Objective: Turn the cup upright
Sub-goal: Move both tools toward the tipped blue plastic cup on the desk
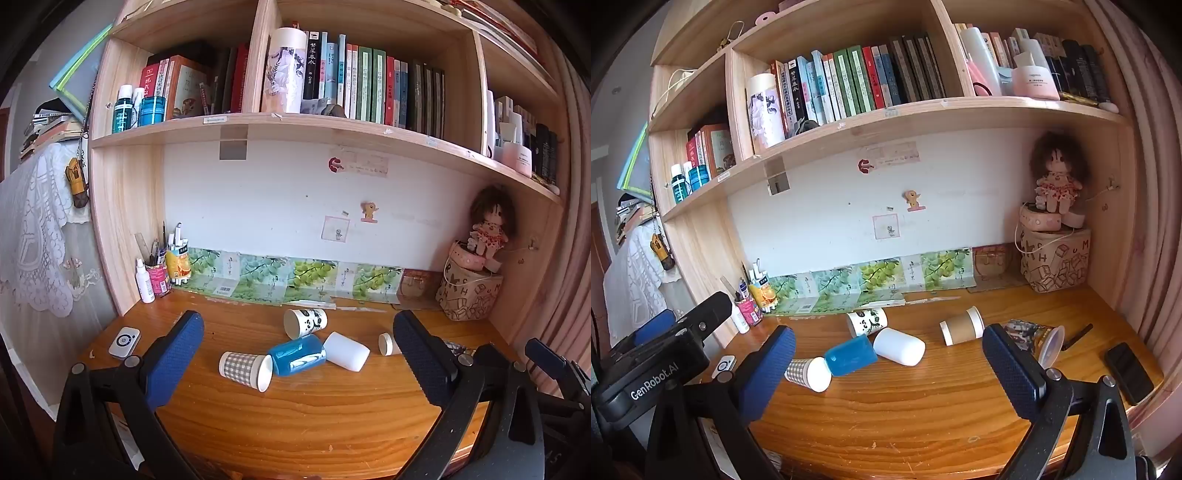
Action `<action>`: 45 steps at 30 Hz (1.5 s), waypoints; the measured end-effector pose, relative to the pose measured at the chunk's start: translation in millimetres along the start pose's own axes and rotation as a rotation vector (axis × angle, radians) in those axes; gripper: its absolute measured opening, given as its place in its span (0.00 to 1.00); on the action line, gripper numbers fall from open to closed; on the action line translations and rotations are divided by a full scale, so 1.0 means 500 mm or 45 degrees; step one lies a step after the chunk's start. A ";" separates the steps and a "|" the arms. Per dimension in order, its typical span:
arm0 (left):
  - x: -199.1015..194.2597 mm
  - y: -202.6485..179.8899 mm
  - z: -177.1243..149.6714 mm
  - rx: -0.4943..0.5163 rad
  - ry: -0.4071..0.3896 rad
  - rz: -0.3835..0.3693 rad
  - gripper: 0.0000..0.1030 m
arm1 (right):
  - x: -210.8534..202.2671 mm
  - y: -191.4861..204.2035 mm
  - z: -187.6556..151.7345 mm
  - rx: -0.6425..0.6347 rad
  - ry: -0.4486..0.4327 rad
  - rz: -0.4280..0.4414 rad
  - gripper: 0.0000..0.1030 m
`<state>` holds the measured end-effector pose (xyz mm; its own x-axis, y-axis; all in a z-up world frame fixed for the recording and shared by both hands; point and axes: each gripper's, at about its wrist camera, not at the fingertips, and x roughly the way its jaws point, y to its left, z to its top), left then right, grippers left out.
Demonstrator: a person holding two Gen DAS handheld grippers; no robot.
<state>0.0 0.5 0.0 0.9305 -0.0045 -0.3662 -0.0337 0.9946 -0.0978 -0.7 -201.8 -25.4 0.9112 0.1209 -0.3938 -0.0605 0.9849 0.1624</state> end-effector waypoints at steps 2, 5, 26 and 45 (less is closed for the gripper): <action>0.000 0.001 0.000 -0.004 0.001 -0.005 0.99 | 0.000 -0.001 0.000 0.005 0.009 0.000 0.99; 0.002 -0.004 -0.008 -0.003 0.002 -0.009 0.99 | -0.001 -0.002 0.000 0.009 0.008 0.004 0.99; 0.004 -0.035 -0.025 0.040 0.022 -0.003 0.99 | -0.008 -0.018 0.000 0.036 0.017 0.010 0.99; 0.011 -0.076 -0.027 0.151 0.078 0.019 0.99 | -0.006 -0.068 -0.006 0.161 0.032 0.013 0.99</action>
<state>1.6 -38.6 -11.0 0.9060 0.0079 -0.4232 -0.0008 0.9999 0.0169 -2.8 -235.5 -32.6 0.9001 0.1354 -0.4141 -0.0162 0.9603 0.2786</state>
